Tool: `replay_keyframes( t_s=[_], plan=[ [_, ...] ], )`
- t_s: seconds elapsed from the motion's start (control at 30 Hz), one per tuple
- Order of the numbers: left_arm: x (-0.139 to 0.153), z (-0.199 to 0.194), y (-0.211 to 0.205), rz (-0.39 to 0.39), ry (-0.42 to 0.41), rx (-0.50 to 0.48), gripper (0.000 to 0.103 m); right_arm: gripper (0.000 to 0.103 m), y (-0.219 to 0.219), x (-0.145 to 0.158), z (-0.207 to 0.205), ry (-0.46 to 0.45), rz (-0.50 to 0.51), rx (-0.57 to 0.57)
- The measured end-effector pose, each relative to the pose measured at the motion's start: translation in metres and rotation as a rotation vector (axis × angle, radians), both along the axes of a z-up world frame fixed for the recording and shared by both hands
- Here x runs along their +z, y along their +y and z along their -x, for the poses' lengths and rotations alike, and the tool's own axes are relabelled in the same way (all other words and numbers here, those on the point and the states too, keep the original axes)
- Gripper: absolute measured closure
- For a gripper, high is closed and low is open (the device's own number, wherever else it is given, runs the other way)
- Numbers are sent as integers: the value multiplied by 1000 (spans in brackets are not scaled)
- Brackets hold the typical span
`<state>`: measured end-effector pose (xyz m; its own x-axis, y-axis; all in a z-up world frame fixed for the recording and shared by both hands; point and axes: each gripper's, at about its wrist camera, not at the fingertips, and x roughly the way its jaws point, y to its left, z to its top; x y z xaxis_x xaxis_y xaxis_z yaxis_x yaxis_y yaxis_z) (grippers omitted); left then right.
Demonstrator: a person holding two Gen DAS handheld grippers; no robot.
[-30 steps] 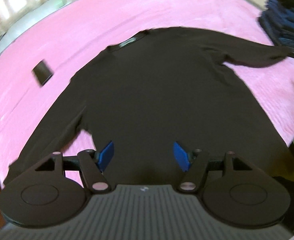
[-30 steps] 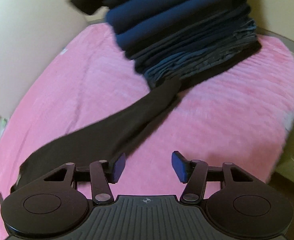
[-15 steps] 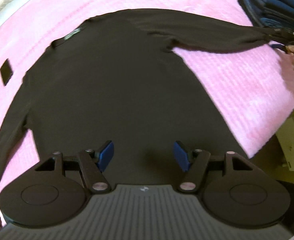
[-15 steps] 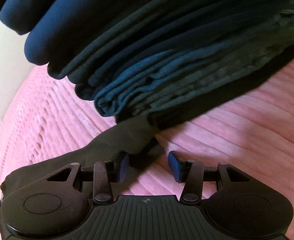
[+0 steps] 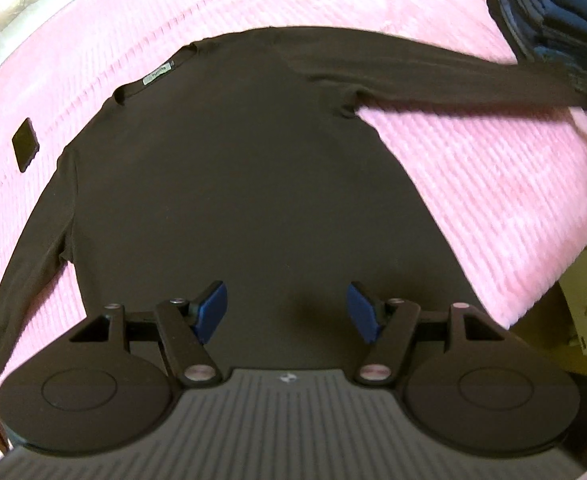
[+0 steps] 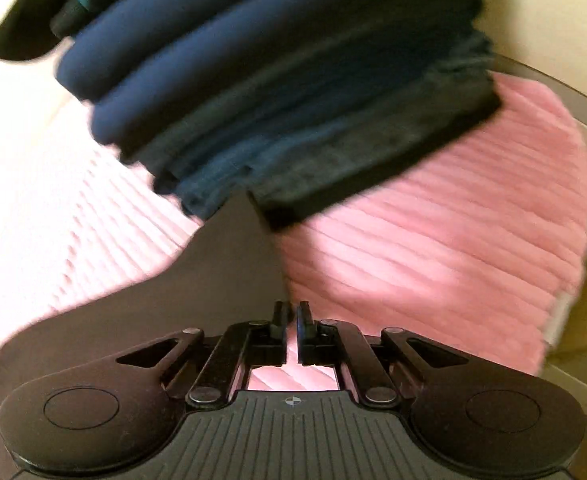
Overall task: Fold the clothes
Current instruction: 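Grasp a sweater sleeve with the right gripper and straighten it along the bed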
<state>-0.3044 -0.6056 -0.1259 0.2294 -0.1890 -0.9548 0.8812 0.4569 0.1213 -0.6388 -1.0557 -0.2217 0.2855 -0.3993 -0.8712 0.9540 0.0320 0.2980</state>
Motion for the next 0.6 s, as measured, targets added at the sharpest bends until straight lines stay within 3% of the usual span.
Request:
replay_keyframes(
  t_s=[0.07,0.17,0.2,0.23,0.3,0.47,0.6],
  plan=[
    [0,3,-3,13,6,-3,41,101,-6,-8,-3,4,-54,-15],
    [1,9,-6,21,10,-23,41,99,-10,-1,-7,-42,-20,17],
    [1,12,-7,21,10,-24,41,88,-11,2,-11,-65,-10,41],
    [0,13,-5,18,10,-20,41,55,-12,4,-16,-73,-5,59],
    [0,14,-2,15,6,-5,41,22,-7,10,-33,-70,-8,102],
    [10,10,20,33,-28,79,41,23,24,8,-80,-102,-116,291],
    [20,4,54,44,-60,154,41,22,77,12,-119,-99,-215,484]
  ],
)
